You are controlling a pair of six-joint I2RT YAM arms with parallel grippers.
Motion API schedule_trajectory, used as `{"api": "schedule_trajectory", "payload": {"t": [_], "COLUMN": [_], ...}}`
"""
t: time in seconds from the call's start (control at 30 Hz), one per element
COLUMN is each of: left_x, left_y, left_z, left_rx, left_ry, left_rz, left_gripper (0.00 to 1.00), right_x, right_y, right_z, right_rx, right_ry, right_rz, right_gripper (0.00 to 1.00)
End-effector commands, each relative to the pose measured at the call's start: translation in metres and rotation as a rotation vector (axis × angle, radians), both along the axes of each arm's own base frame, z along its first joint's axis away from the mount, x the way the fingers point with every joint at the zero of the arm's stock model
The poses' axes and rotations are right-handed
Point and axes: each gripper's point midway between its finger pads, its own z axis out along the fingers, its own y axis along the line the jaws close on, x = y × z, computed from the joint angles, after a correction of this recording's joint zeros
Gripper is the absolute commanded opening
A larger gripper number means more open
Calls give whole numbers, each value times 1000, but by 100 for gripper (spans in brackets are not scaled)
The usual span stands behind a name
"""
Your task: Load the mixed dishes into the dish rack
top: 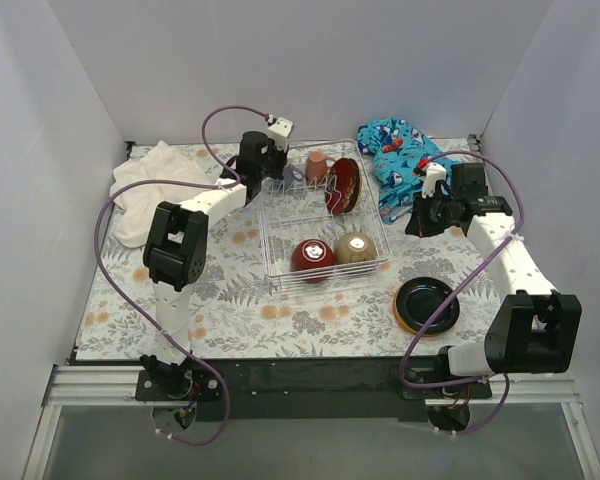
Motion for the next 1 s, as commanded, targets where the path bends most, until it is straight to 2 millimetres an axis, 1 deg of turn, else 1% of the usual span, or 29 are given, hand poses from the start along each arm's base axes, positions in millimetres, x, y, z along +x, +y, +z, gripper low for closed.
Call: {"api": "schedule_trajectory", "payload": {"t": [0.0, 0.07, 0.13, 0.2, 0.27, 0.3, 0.33, 0.37, 0.4, 0.47, 0.5, 0.53, 0.57, 0.6, 0.63, 0.67, 0.7, 0.73, 0.77, 0.8, 0.83, 0.87, 0.9, 0.93, 0.97], "left_x": [-15, -15, -15, -14, -11, -10, -8, -10, -11, -14, -19, -22, -26, -33, -37, -42, -55, -61, -70, -83, -101, -112, -127, -147, -159], "left_y": [19, 20, 16, 11, 7, 5, 2, 2, 1, 0, 1, 1, 1, 1, 2, 4, 6, 8, 8, 6, 6, 5, 1, 3, 4], "left_z": [-4, 0, 6, 18, 42, 53, 68, 85, 99, 123, 143, 154, 161, 178, 185, 189, 197, 198, 200, 180, 191, 182, 174, 160, 147], "left_rx": [48, 40, 27, 0, -37, -54, -82, -98, -116, -153, -174, -190, -205, -222, -233, -243, -254, -255, -257, -240, -242, -231, -230, -212, -202], "left_ry": [55, 52, 44, 31, -5, -20, -39, -66, -85, -118, -149, -167, -170, -193, -197, -197, -195, -191, -187, -136, -148, -124, -98, -74, -32], "left_rz": [43, 47, 33, 19, 15, 13, 9, 4, 3, -1, -6, -10, -17, -24, -26, -26, -33, -39, -55, -94, -133, -166, -229, -266, -284], "left_gripper": [0, 0, 0, 0, 0, 3, 9, 21, 26, 37, 44, 47, 50, 53, 55, 56, 58, 58, 59, 60, 61, 61, 61, 61, 61], "right_x": [19, 20, 20, 20, 19, 20, 20, 18, 16, 8, 4, 1, -10, -17, -21, -38, -46, -49, -68, -71, -76, -85, -85, -84, -83], "right_y": [2, 1, 1, 1, 0, -1, -1, -3, -4, -7, -7, -10, -11, -6, -15, -15, -8, -17, -17, -17, -22, -24, -30, -34, -37], "right_z": [23, 23, 23, 23, 24, 24, 24, 24, 24, 21, 19, 17, 10, 10, 6, 5, 7, 0, -3, 1, -8, -11, -17, -22, -25], "right_rx": [17, 15, 16, 15, 11, 5, 3, -7, -20, -42, -61, -73, -77, -73, -58, -25, 33, 30, 65, 84, 74, 76, 42, 27, 4], "right_ry": [-78, -80, -78, -78, -82, -86, -86, -86, -89, -76, -86, -84, -44, -64, -44, 13, 15, 22, 94, 96, 114, 162, 181, 187, 168], "right_rz": [-2, -4, -3, -4, -6, -11, -13, -8, -1, 29, 83, 111, 143, 241, 255, 301, 375, 433, 470, 510, 580, 596, 603, 620, 656], "right_gripper": [1, 1, 1, 1, 1, 1, 1, 1, 3, 15, 28, 33, 37, 42, 44, 45, 48, 49, 50, 52, 54, 55, 57, 58, 59]}}
